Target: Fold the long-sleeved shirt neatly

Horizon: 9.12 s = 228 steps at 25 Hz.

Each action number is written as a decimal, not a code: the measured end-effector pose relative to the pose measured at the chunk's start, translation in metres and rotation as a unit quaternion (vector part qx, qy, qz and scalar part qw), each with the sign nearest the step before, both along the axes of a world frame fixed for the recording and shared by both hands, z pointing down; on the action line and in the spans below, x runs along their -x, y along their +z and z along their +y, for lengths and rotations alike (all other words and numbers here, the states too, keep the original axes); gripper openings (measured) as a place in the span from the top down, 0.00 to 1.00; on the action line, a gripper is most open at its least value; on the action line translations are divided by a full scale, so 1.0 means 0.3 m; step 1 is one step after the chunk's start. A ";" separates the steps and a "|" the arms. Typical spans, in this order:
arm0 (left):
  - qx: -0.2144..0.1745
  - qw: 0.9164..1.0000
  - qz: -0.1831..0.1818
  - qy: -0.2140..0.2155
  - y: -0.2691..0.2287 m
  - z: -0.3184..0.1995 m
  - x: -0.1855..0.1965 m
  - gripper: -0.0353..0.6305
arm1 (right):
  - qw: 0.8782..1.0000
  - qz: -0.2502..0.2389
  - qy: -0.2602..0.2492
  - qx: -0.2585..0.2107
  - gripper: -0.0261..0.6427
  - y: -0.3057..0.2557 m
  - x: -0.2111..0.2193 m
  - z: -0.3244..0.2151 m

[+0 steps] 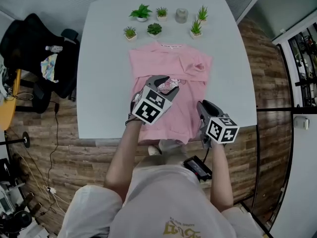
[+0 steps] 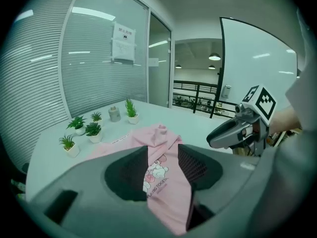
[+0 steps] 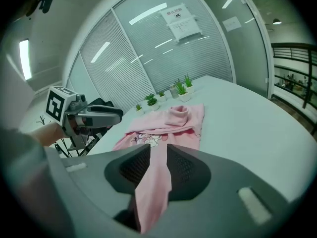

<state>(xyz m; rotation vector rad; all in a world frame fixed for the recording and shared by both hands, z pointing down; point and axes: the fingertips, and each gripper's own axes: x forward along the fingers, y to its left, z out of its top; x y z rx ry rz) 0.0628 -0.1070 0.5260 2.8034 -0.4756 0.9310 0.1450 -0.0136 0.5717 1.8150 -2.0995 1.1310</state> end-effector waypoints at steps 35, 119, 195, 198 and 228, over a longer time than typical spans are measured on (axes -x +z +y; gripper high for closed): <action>0.064 0.983 -0.162 -0.051 0.334 0.520 0.680 0.66 | 0.997 0.003 -0.003 0.077 0.77 0.218 0.219 0.519; 0.007 0.987 -0.043 -0.156 -0.154 0.537 0.894 0.90 | 0.999 0.038 0.003 -0.027 0.92 -0.290 0.287 0.608; 0.069 0.967 -0.078 -0.232 0.042 -0.474 0.472 0.91 | 0.998 -0.045 -0.034 -0.036 0.92 -0.214 -0.166 -0.470; 0.080 0.964 -0.079 -0.241 0.070 -0.509 0.464 0.91 | 0.998 -0.048 -0.040 -0.028 0.92 -0.183 -0.179 -0.506; 0.065 0.963 -0.057 -0.255 0.124 -0.595 0.436 0.80 | 0.999 0.005 0.036 -0.004 0.94 -0.069 -0.287 -0.492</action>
